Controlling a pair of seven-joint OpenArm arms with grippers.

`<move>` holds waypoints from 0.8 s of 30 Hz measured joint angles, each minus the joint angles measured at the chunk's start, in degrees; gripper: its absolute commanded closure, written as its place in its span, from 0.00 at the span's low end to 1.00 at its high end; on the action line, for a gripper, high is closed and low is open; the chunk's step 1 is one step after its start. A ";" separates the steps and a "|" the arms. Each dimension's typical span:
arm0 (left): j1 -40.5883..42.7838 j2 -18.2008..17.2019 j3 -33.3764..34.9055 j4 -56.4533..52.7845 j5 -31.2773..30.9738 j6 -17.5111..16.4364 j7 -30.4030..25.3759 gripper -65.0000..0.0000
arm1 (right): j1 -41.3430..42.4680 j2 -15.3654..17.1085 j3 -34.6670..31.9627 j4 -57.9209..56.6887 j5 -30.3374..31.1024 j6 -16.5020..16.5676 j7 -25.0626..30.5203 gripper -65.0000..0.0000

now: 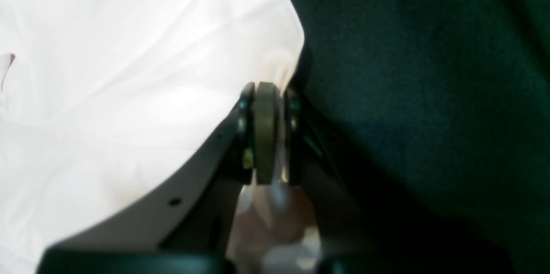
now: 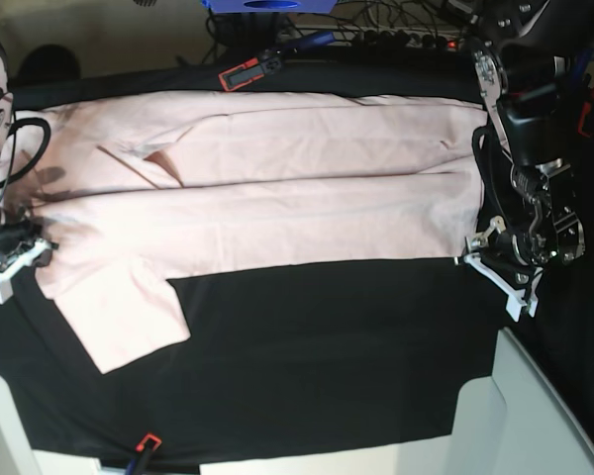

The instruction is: Fold the T-shirt properly

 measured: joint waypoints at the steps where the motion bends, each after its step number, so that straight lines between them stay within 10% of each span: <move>1: -0.33 0.00 0.17 -0.79 0.11 0.00 -0.61 0.50 | 0.00 0.02 0.00 0.00 0.00 0.00 0.02 1.00; 17: -0.42 1.07 0.26 -6.82 0.31 0.00 -6.16 0.52 | -0.02 0.02 0.00 0.02 0.00 0.00 0.02 1.00; 24: -0.31 1.73 0.28 -6.93 0.09 0.00 -6.36 1.00 | -0.02 0.02 0.00 0.02 -0.02 0.00 0.02 1.00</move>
